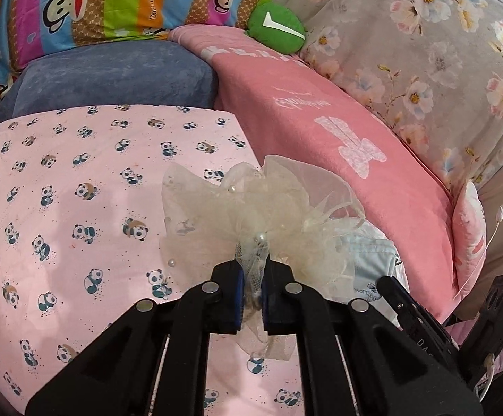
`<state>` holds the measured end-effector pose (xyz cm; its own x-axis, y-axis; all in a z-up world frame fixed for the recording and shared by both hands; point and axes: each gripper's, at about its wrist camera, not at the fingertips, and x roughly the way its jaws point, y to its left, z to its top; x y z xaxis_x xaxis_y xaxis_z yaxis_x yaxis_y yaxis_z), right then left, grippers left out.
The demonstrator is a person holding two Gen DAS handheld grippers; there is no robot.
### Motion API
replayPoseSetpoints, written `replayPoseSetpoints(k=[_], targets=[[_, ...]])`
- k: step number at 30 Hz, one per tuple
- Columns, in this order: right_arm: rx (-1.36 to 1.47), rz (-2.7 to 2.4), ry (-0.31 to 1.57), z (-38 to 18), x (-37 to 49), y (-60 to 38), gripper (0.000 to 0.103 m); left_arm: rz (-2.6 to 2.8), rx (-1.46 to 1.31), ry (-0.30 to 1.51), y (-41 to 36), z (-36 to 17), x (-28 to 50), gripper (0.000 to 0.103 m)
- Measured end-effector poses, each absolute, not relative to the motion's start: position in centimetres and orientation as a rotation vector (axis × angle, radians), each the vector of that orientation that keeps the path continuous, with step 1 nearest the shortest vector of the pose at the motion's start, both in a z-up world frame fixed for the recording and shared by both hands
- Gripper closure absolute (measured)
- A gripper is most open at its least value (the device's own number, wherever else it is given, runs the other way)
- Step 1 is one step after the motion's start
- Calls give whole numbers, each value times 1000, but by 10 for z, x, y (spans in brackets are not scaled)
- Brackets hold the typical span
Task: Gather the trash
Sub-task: 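Carry mesh bag and blue cloth over the trash bag and lower them in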
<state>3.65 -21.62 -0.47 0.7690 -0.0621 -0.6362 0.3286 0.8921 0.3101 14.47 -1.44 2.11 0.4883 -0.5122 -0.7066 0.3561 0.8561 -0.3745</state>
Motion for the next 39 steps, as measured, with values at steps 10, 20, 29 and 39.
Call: replayPoseSetpoints(k=[10, 20, 29, 39], targets=[[492, -350, 609, -2, 0, -290, 97, -633, -114, 935, -86, 23, 133, 96], [535, -436, 602, -16, -22, -337, 97, -749, -18, 966, -178, 12, 117, 91], [549, -461, 599, -21, -27, -356, 96, -692, -25, 955, -189, 4, 118, 46], [508, -404, 606, -18, -6, -333, 92, -645, -6, 947, -171, -1, 122, 46]])
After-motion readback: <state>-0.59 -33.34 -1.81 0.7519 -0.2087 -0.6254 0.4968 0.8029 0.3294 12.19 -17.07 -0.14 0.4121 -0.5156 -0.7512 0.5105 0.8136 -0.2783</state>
